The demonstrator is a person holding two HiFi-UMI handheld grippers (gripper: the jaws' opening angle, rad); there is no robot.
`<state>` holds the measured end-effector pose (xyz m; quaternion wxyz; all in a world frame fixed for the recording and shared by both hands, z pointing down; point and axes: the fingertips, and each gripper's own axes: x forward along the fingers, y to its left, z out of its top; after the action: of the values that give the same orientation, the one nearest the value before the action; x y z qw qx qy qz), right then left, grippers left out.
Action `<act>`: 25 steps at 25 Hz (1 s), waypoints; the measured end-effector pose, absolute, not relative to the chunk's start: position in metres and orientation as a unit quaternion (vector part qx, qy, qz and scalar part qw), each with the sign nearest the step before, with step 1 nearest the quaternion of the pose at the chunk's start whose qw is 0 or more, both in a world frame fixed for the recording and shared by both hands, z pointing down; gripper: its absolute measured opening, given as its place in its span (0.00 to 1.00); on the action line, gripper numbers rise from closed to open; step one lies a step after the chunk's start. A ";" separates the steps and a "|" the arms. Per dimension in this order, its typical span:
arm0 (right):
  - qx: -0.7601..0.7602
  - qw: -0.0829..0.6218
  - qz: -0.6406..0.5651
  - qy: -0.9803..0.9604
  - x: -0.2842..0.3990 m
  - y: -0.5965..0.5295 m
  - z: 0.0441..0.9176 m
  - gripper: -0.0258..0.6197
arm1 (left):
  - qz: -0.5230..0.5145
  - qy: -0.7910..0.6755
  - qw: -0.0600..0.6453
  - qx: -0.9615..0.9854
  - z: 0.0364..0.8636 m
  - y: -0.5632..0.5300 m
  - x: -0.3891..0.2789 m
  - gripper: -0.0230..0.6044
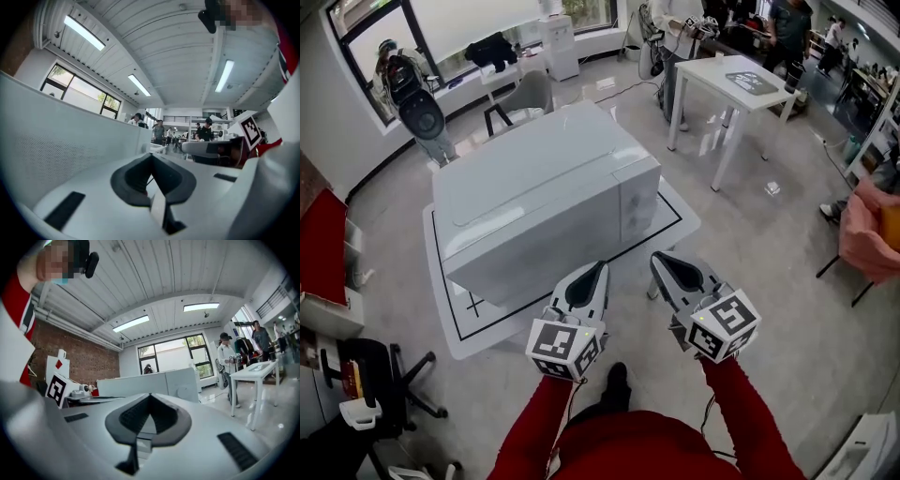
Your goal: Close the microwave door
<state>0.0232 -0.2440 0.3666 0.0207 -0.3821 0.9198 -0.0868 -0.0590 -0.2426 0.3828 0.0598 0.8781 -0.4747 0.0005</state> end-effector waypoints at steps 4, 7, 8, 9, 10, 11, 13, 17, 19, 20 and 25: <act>-0.352 0.048 -0.114 0.928 0.039 -0.209 0.361 0.06 | -0.008 -0.443 0.072 0.894 0.384 -0.213 -0.053 0.05; -0.338 0.047 -0.116 0.933 0.045 -0.185 0.359 0.06 | 0.001 -0.431 0.076 0.899 0.388 -0.194 -0.052 0.05; -0.336 0.044 -0.113 0.934 0.047 -0.178 0.359 0.06 | 0.005 -0.427 0.076 0.901 0.389 -0.189 -0.051 0.05; -0.335 0.040 -0.111 0.935 0.050 -0.171 0.358 0.06 | 0.009 -0.423 0.076 0.903 0.390 -0.183 -0.050 0.05; -0.335 0.038 -0.111 0.935 0.053 -0.164 0.358 0.06 | 0.014 -0.419 0.076 0.905 0.391 -0.177 -0.048 0.05; -0.334 0.038 -0.115 0.935 0.056 -0.158 0.358 0.06 | 0.018 -0.415 0.076 0.907 0.392 -0.172 -0.047 0.05; -0.335 0.043 -0.125 0.933 0.062 -0.149 0.360 0.06 | 0.027 -0.409 0.072 0.909 0.395 -0.161 -0.046 0.05; -0.350 0.047 -0.126 0.927 0.077 -0.139 0.364 0.06 | 0.025 -0.416 0.055 0.907 0.392 -0.146 -0.049 0.05; -0.358 0.055 -0.123 0.924 0.086 -0.135 0.363 0.06 | 0.018 -0.423 0.052 0.904 0.388 -0.141 -0.054 0.05; -0.363 0.059 -0.121 0.922 0.090 -0.133 0.363 0.06 | 0.015 -0.427 0.050 0.903 0.386 -0.138 -0.057 0.05; -0.396 0.074 -0.109 0.908 0.111 -0.122 0.364 0.06 | 0.005 -0.446 0.046 0.894 0.378 -0.128 -0.072 0.05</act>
<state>0.1108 -0.1219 0.3644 0.0744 -0.3965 0.9085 -0.1095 -0.0720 -0.1280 0.3776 0.0456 0.8939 -0.4460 0.0048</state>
